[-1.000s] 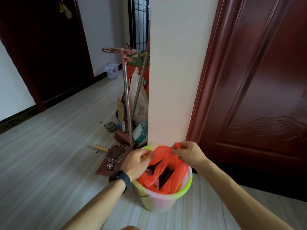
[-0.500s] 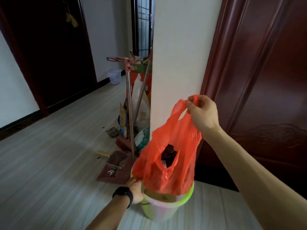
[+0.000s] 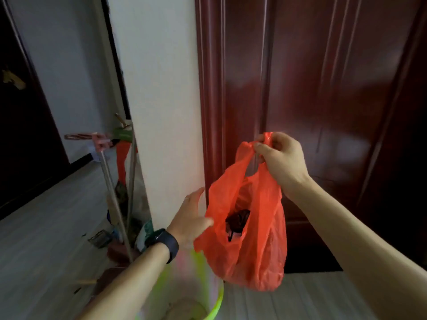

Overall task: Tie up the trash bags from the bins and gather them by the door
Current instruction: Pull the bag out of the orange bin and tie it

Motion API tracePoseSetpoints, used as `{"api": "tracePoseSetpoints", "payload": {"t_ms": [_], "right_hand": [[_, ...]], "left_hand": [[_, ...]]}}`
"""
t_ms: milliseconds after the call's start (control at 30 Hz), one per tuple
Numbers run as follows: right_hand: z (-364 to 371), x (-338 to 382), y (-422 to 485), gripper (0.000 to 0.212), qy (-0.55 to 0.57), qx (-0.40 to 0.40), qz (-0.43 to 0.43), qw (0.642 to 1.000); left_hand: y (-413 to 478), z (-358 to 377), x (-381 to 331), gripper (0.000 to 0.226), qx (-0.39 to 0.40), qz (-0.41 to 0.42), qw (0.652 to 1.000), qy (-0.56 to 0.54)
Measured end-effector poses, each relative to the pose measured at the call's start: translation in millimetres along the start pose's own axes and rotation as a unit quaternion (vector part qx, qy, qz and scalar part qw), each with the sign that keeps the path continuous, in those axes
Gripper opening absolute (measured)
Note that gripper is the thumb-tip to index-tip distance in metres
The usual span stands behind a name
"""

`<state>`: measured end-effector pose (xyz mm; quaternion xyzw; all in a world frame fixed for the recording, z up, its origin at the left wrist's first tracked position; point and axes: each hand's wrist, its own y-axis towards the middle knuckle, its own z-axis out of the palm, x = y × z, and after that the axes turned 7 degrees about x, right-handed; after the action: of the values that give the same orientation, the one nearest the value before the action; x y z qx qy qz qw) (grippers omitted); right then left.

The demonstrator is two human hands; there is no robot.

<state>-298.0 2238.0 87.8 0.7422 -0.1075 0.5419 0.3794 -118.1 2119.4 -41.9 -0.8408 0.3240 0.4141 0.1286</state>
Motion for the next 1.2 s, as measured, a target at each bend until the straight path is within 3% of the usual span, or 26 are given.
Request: {"api": "tracePoseSetpoints", "payload": {"t_ms": [167, 233, 267, 333, 367, 433, 567, 667, 733, 800, 867, 933, 1033, 1167, 1200], "right_hand": [[-30.4, -49.1, -15.6, 0.01, -0.039, 0.007, 0.045, 0.998], [-42.6, -74.3, -24.5, 0.013, -0.039, 0.02, 0.079, 0.996], [-45.9, -84.7, -30.4, 0.013, -0.036, 0.029, 0.093, 0.995], [-54.3, -109.4, -42.5, 0.011, -0.032, 0.045, 0.117, 0.992], [-59.8, -121.9, -47.6, 0.009, -0.028, 0.046, 0.129, 0.99], [-75.3, -148.5, -57.6, 0.003, -0.076, 0.045, 0.154, 0.984], [-109.1, -196.9, -83.3, 0.019, -0.335, 0.084, 0.125, 0.93], [-124.9, -230.8, -99.3, 0.022, -0.336, 0.11, 0.094, 0.93], [-129.4, -249.8, -103.5, 0.028, -0.245, 0.142, 0.179, 0.942], [-130.1, -262.4, -105.0, 0.032, -0.164, 0.115, 0.242, 0.949], [-127.9, -267.0, -102.7, 0.035, -0.111, 0.073, 0.257, 0.957], [-123.4, -269.3, -96.3, 0.036, -0.034, 0.046, 0.285, 0.957], [-115.7, -274.4, -87.8, 0.035, 0.025, 0.066, 0.301, 0.951], [-109.0, -282.0, -79.5, 0.032, -0.003, 0.094, 0.275, 0.957], [-110.1, -283.0, -76.7, 0.031, -0.022, 0.1, 0.27, 0.957]], "left_hand": [[38.1, 58.0, -54.8, 0.115, 0.103, 0.106, 0.989, 0.016], [51.9, 90.7, -59.3, 0.11, 0.112, 0.127, 0.984, 0.058], [54.0, 103.3, -60.2, 0.091, 0.118, 0.144, 0.98, 0.072], [57.2, 132.5, -54.5, 0.027, 0.131, 0.166, 0.976, 0.057], [55.2, 144.6, -51.3, 0.023, 0.141, 0.162, 0.976, 0.042], [51.4, 171.7, -36.0, 0.032, 0.171, 0.096, 0.98, 0.006], [44.0, 221.5, 10.7, 0.03, 0.148, -0.007, 0.979, -0.139], [40.3, 257.3, 37.3, 0.06, 0.109, -0.083, 0.957, -0.254], [40.7, 274.2, 49.9, 0.079, 0.088, -0.123, 0.947, -0.282], [46.4, 290.2, 65.0, 0.078, 0.072, -0.119, 0.955, -0.261], [45.3, 298.8, 68.2, 0.064, 0.108, -0.052, 0.965, -0.232], [43.7, 297.1, 57.1, 0.063, 0.189, 0.051, 0.975, -0.105], [49.9, 300.8, 40.0, 0.064, 0.259, 0.147, 0.954, 0.045], [60.5, 323.6, 34.4, 0.033, 0.206, 0.13, 0.963, 0.114], [64.0, 328.1, 36.9, 0.036, 0.202, 0.11, 0.967, 0.108]]}}
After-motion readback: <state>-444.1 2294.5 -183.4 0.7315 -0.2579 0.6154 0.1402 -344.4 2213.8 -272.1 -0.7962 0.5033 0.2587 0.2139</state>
